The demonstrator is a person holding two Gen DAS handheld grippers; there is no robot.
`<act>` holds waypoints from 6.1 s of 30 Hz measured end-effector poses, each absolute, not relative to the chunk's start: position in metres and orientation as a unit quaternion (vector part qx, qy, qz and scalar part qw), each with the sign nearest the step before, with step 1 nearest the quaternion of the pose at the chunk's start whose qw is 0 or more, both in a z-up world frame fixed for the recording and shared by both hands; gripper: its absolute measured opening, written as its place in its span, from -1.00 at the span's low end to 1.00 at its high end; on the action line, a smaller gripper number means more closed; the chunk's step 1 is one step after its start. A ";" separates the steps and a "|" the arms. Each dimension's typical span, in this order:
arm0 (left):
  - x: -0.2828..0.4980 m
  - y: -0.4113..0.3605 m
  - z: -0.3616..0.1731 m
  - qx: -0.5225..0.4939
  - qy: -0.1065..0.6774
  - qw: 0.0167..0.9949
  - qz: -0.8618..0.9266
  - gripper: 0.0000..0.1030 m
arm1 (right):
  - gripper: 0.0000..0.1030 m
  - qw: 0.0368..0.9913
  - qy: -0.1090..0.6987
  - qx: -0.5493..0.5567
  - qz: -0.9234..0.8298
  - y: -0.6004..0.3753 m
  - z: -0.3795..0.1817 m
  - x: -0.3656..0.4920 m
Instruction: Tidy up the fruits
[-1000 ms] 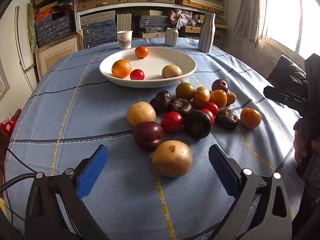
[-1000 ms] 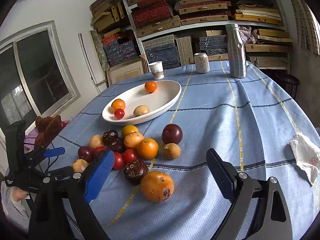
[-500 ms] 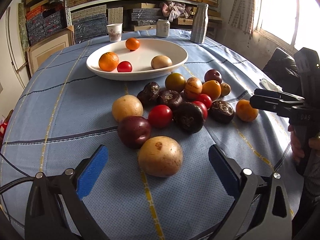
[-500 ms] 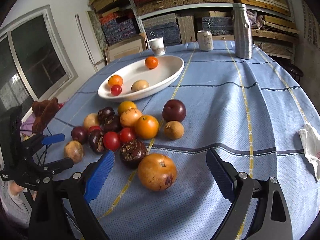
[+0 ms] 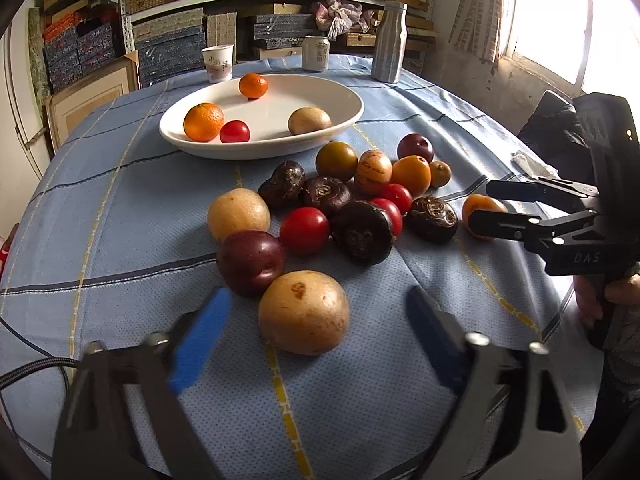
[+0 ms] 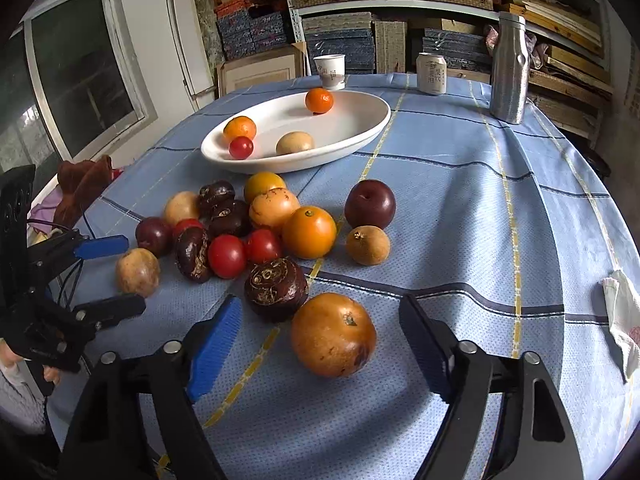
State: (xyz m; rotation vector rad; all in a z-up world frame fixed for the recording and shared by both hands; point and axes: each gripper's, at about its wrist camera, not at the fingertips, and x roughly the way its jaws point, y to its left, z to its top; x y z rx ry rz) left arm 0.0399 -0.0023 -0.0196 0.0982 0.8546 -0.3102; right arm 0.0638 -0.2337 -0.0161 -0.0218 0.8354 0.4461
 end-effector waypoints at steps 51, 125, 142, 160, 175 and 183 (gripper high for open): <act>0.141 0.011 0.061 0.019 0.357 0.926 -0.123 -0.12 | -0.21 0.920 0.318 0.020 0.228 -0.227 0.074 0.136; 0.076 0.034 -0.024 0.018 0.413 0.908 -0.074 0.85 | 0.75 0.917 0.343 0.060 0.193 -0.253 0.000 0.079; 0.080 0.021 -0.027 0.021 0.421 0.899 -0.122 -0.25 | -0.18 0.866 0.432 -0.033 0.252 -0.197 -0.028 0.079; 0.070 0.034 -0.012 -0.012 0.380 0.917 -0.122 -0.25 | -0.19 0.881 0.388 0.022 0.269 -0.216 -0.009 0.072; 0.157 0.050 0.053 -0.027 0.342 0.936 -0.078 -0.25 | -0.20 0.906 0.338 0.017 0.253 -0.199 0.066 0.146; 0.195 0.035 0.026 -0.016 0.367 0.926 -0.083 -0.25 | -0.20 0.902 0.357 0.017 0.242 -0.172 0.042 0.199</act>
